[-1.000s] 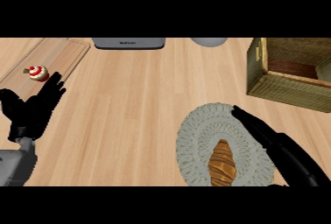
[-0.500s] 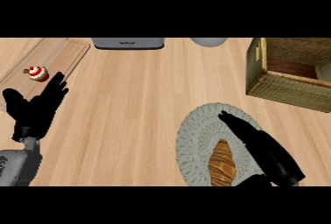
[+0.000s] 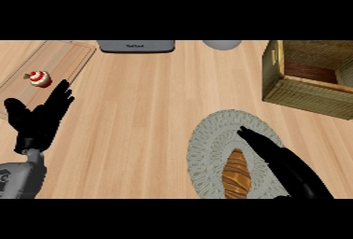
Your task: Pick the croissant from the placemat and place it in the basket
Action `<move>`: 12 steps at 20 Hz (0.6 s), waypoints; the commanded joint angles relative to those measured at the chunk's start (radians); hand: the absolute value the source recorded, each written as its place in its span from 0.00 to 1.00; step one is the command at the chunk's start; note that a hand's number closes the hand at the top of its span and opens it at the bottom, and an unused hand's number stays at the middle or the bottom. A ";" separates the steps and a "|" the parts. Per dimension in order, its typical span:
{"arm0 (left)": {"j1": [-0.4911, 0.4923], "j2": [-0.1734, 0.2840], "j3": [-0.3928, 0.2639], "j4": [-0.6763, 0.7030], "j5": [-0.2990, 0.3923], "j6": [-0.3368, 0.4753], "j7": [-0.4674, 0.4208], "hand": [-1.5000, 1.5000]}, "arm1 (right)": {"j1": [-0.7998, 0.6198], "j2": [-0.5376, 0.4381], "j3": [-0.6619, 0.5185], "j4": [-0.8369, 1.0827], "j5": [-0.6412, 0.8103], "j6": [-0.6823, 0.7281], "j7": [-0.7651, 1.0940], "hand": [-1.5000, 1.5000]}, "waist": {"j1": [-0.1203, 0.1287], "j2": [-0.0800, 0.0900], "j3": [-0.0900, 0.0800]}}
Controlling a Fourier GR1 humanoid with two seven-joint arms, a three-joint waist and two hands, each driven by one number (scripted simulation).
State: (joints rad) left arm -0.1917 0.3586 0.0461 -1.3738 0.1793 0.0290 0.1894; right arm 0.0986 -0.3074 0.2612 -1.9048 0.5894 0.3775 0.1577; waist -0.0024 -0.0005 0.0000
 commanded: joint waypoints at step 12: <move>-0.061 -0.045 0.074 0.082 -0.064 -0.042 -0.014 0.50 | 0.059 0.063 0.055 0.042 0.139 -0.028 -0.094 0.00 | -0.002 0.001 0.000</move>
State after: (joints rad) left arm -0.2163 0.3196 0.0912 -1.3729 0.1263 0.0068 0.2119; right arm 0.1462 -0.2578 0.2956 -1.8738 0.6753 0.3655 0.0647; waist -0.0024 -0.0006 0.0001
